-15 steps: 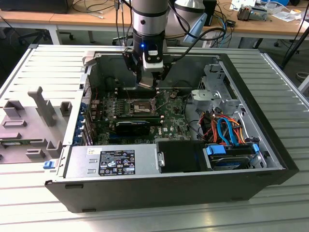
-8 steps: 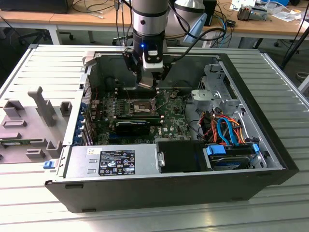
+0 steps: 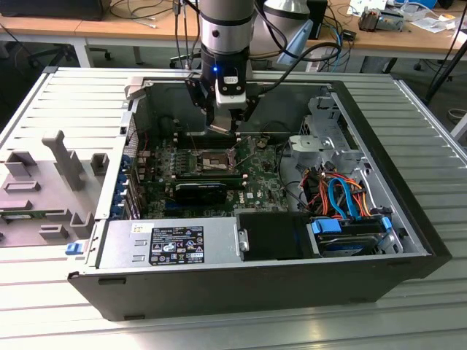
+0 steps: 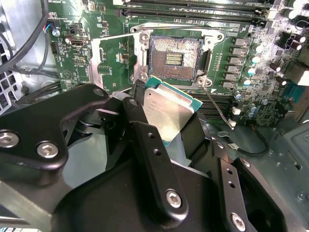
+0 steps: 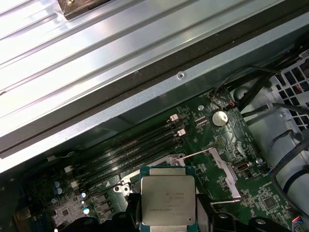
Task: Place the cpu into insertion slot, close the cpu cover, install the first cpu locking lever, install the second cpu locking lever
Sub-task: 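Place the cpu into insertion slot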
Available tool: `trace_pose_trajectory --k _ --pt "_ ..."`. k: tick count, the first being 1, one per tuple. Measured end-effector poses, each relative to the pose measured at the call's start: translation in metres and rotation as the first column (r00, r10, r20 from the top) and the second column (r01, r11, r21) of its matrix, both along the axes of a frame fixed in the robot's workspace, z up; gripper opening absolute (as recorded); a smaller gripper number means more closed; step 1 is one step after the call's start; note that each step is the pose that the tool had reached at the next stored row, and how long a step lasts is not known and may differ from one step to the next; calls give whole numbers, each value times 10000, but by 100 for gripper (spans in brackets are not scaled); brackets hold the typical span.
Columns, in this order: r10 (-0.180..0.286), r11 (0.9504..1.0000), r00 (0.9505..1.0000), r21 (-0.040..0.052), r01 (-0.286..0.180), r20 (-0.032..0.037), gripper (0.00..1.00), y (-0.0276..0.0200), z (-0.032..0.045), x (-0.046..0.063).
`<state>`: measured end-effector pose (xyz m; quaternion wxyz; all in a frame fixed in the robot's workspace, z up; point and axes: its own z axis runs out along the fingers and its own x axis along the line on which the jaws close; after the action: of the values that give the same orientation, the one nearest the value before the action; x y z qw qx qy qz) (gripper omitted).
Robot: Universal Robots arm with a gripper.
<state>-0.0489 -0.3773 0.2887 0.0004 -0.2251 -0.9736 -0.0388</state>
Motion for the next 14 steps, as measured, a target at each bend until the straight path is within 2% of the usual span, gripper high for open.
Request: trace_pose_trajectory --k 14 --pt "-93 10000 10000 0 93 0 54 0 -4 0"
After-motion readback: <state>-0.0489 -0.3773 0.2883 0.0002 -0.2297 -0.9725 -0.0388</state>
